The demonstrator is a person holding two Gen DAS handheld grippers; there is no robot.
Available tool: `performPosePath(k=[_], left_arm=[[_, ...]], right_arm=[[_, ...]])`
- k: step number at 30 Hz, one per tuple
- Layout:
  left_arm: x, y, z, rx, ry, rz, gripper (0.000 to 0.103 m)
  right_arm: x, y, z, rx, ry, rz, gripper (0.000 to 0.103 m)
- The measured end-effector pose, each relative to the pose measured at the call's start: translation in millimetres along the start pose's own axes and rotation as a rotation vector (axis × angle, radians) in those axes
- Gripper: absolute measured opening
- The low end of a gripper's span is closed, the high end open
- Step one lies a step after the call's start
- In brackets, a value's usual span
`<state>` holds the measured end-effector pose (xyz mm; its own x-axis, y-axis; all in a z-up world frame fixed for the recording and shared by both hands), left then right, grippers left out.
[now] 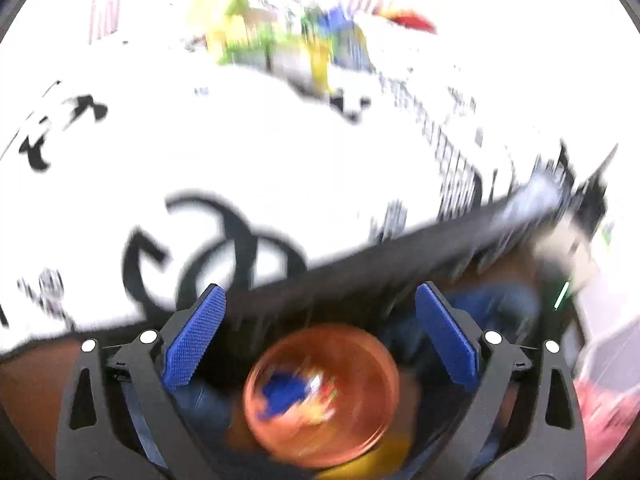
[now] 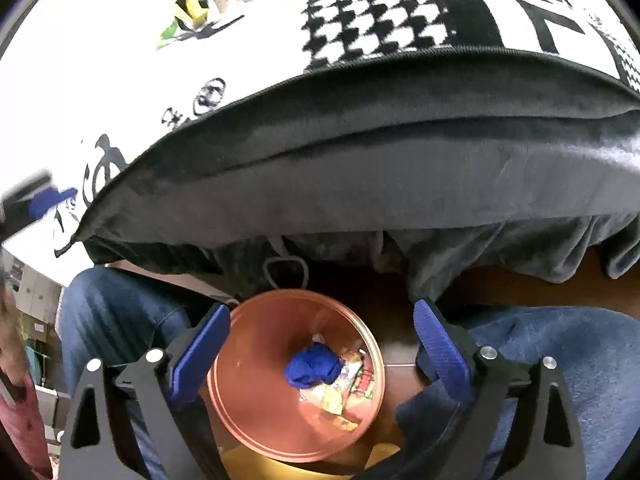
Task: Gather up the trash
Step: 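Grasp the green snack bag with the left tool while the right tool grasps the blue box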
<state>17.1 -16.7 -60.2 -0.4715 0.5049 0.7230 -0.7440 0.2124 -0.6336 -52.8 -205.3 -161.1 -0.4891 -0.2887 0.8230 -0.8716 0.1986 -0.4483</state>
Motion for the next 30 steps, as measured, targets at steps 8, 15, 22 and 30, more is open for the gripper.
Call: performPosePath(k=[8, 15, 22, 30], left_arm=[[-22.1, -121.8, -34.3, 0.336, 0.173, 0.045, 0.094], [-80.9, -183.0, -60.3, 0.498, 0.039, -0.058, 0.094], [-116.3, -191.7, -73.8, 0.576, -0.056, -0.111, 0.074], [-84.8, -172.9, -64.6, 0.443, -0.063, -0.029, 0.047]], right_arm=[[-6.3, 8.1, -6.1, 0.022, -0.038, -0.021, 0.091], [-13.6, 12.2, -8.2, 0.033, -0.064, -0.017, 0.091], [-20.5, 13.2, -2.1, 0.01, -0.095, -0.03, 0.091], [-9.4, 10.6, -3.2, 0.019, -0.095, 0.009, 0.091]])
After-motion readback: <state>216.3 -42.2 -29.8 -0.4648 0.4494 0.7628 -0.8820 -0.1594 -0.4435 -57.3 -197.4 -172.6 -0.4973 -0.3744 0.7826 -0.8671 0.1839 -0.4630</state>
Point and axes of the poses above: each gripper's, at about its wrist camera, not at the fingertips, and x roughly against the way its jaws point, z to its right, y to its underside, the point moved 2 cm from there along -x, roughly the way its jaws point, and after that the axes turned 4 degrees about -x, right-handed, at the moved point
